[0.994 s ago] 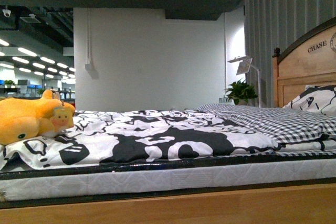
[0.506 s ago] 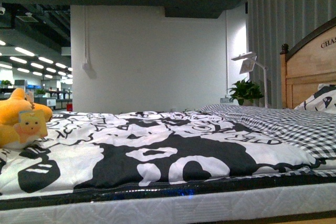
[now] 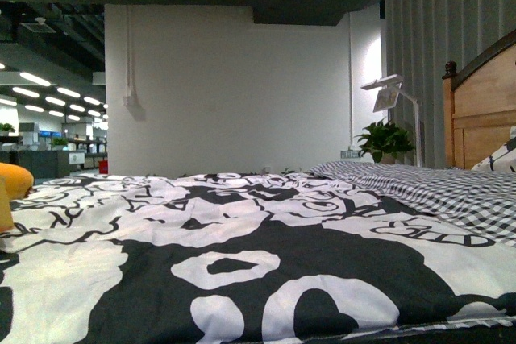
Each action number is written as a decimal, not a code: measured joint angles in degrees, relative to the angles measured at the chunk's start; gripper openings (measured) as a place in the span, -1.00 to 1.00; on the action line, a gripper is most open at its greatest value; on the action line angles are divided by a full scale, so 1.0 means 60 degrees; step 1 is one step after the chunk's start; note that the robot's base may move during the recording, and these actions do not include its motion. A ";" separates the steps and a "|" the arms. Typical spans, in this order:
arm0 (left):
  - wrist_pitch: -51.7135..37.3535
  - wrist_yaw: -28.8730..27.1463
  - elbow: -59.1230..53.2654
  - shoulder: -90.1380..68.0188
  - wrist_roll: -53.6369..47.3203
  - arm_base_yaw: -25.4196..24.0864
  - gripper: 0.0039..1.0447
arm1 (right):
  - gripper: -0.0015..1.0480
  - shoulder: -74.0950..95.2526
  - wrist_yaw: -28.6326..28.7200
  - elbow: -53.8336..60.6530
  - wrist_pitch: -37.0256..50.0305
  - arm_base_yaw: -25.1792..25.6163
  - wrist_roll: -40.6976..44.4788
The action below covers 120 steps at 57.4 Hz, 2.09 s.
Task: Put away toys
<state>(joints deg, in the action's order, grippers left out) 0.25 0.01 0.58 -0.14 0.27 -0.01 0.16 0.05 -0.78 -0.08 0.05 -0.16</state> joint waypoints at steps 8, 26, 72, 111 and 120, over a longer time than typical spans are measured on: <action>0.0000 0.0004 0.0000 0.0000 0.0000 0.0000 0.89 | 0.96 0.0000 0.0000 0.0000 0.0000 0.0000 -0.0004; 0.0000 0.0004 0.0000 0.0000 -0.0004 0.0000 0.89 | 0.96 0.0000 0.0000 0.0000 0.0000 0.0000 -0.0004; 0.0004 0.0022 0.0000 0.0007 -0.0004 0.0000 0.89 | 0.96 0.0007 0.0004 0.0000 -0.0007 0.0000 -0.0004; 0.0015 -0.0036 0.0000 0.0025 -0.0004 0.0015 0.89 | 0.96 -0.0004 0.0062 0.0000 -0.0007 0.0004 0.0000; 0.0011 -0.0022 0.0000 0.0025 -0.0004 0.0015 0.89 | 0.96 0.0000 0.0044 0.0000 -0.0004 0.0004 0.0000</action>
<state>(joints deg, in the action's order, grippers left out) 0.32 -0.12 0.58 0.01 0.25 0.08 0.16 0.32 -0.78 -0.10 0.08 -0.16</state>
